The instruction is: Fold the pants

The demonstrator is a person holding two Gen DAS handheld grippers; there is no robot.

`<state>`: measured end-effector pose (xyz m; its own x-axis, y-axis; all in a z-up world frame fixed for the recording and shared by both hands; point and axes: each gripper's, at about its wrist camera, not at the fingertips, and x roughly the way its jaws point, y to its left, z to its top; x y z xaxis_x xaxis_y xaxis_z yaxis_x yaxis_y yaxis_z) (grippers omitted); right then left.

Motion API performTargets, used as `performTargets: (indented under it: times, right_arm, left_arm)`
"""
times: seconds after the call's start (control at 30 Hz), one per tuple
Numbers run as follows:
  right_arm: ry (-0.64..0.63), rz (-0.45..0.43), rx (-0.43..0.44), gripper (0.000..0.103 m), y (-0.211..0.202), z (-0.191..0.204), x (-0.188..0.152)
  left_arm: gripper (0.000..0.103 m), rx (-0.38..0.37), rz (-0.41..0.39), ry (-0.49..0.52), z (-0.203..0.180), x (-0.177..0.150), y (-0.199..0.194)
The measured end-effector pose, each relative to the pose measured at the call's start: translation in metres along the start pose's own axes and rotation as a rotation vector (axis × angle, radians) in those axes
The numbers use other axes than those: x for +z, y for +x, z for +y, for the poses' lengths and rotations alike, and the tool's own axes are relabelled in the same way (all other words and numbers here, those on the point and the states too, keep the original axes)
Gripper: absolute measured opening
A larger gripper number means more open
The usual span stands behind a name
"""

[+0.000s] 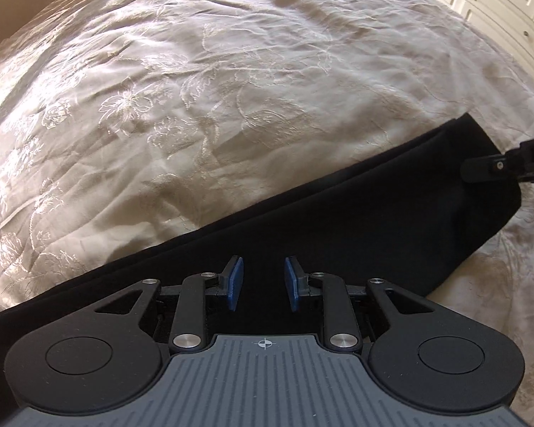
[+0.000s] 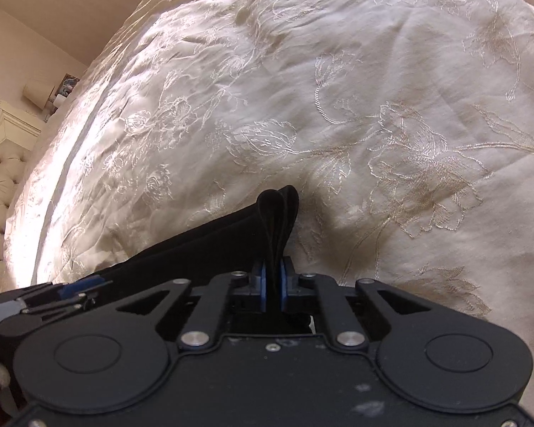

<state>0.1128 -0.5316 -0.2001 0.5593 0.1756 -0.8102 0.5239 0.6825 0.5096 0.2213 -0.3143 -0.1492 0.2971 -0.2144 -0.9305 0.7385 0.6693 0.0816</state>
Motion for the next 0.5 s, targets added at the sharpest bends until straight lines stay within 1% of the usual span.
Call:
performTargets:
  times: [0.1,0.17,0.23,0.3,0.37,0.43,0.5]
  right_arm:
    - [-0.004,-0.03,0.01,0.008,-0.018,0.011,0.002]
    - [-0.002,-0.048,0.026,0.008,-0.029,0.017,0.002]
    - [0.001,-0.059,0.061,0.008,-0.039,0.026,0.002]
    - [-0.009,-0.058,0.083,0.008,-0.043,0.044,0.003]
    - [-0.05,-0.071,0.078,0.008,-0.048,0.063,-0.001]
    - [-0.075,-0.089,0.085,0.008,-0.053,0.079,-0.005]
    - [-0.094,-0.113,0.092,0.008,-0.059,0.095,-0.009]
  left_arm:
    - [0.025,0.008,0.027,0.017,-0.009,0.003,0.017]
    - [0.025,0.014,0.042,0.001,-0.008,0.009,0.03]
    - [0.025,0.008,0.053,-0.018,-0.004,0.014,0.033]
    - [0.025,-0.005,0.045,-0.053,0.006,0.017,0.027]
    - [0.025,0.018,0.028,-0.097,0.023,0.015,0.018]
    - [0.025,0.027,0.027,-0.151,0.046,0.006,0.009]
    - [0.025,0.038,0.037,-0.184,0.067,-0.005,0.004]
